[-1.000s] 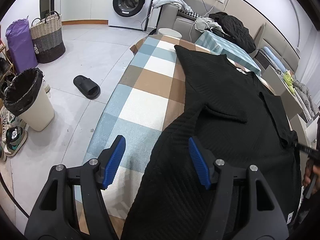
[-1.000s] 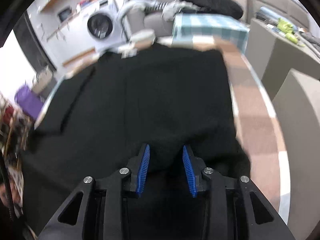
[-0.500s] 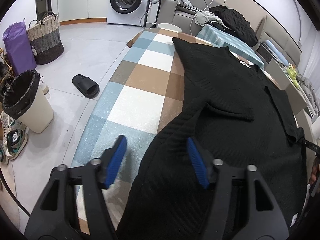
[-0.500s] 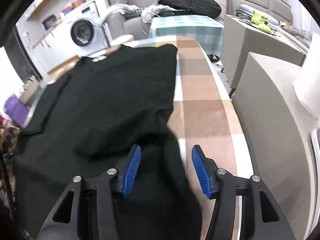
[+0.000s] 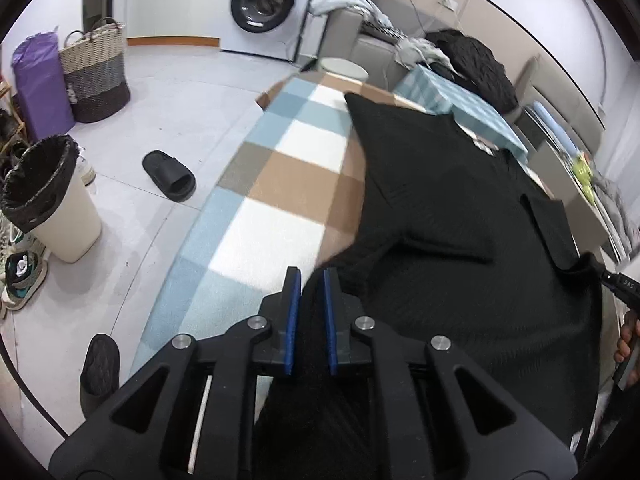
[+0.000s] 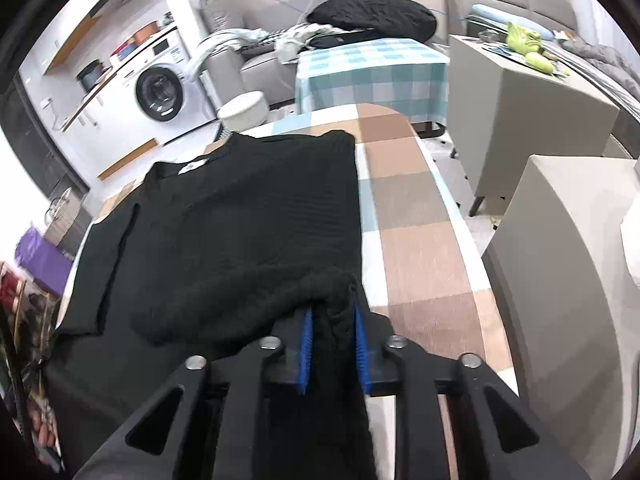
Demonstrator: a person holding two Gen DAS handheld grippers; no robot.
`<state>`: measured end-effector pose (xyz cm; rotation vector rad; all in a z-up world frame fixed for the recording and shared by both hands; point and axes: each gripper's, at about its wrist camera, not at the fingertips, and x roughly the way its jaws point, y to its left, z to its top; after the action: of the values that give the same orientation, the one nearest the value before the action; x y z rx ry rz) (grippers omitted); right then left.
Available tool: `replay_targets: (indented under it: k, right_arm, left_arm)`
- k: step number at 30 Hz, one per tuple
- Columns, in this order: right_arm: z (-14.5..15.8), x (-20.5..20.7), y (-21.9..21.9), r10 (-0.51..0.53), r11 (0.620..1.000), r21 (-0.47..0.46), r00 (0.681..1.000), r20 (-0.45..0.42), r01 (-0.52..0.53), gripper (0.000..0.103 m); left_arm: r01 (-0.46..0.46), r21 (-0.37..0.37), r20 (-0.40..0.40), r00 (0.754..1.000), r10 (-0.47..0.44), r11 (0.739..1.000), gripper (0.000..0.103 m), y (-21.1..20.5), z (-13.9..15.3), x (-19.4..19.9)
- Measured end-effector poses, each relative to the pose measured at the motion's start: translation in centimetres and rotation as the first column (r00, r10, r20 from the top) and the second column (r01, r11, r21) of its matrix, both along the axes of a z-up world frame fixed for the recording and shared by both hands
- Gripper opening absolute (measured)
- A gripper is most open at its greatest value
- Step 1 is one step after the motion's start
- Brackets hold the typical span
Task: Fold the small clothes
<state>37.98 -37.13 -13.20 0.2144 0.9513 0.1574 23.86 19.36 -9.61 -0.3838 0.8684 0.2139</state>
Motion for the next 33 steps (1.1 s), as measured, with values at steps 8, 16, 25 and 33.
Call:
replay_targets:
  k: [8,16,25,33]
  right_arm:
    - [-1.4,-10.1,-1.6,0.053,0.999,-0.008,0.998,-0.044,-0.053,0.046]
    - [-3.1,-16.5,-3.7,0.01,1.0,0.0,0.997,-0.073,-0.01,0.049]
    - [-3.8,-16.0,-3.3,0.031,0.999,-0.032,0.998,-0.052,-0.032,0.017]
    - [0.9,-15.3,-3.9,0.036,0.992,0.112,0.989,0.146,-0.053,0.004]
  left_arm:
    - [0.022,0.027,-0.002,1.0,-0.022,0.999,0.053,-0.3,-0.2,-4.9]
    - [0.031,-0.015,-0.01,0.999,-0.031,0.999,0.053,-0.4,-1.0,-8.2]
    - [0.028,-0.021,-0.044,0.999,-0.029,0.999,0.053,-0.4,-0.4,-10.1]
    - [0.033,-0.018,-0.04,0.999,-0.034,0.999,0.053,-0.6,-0.7,-10.6]
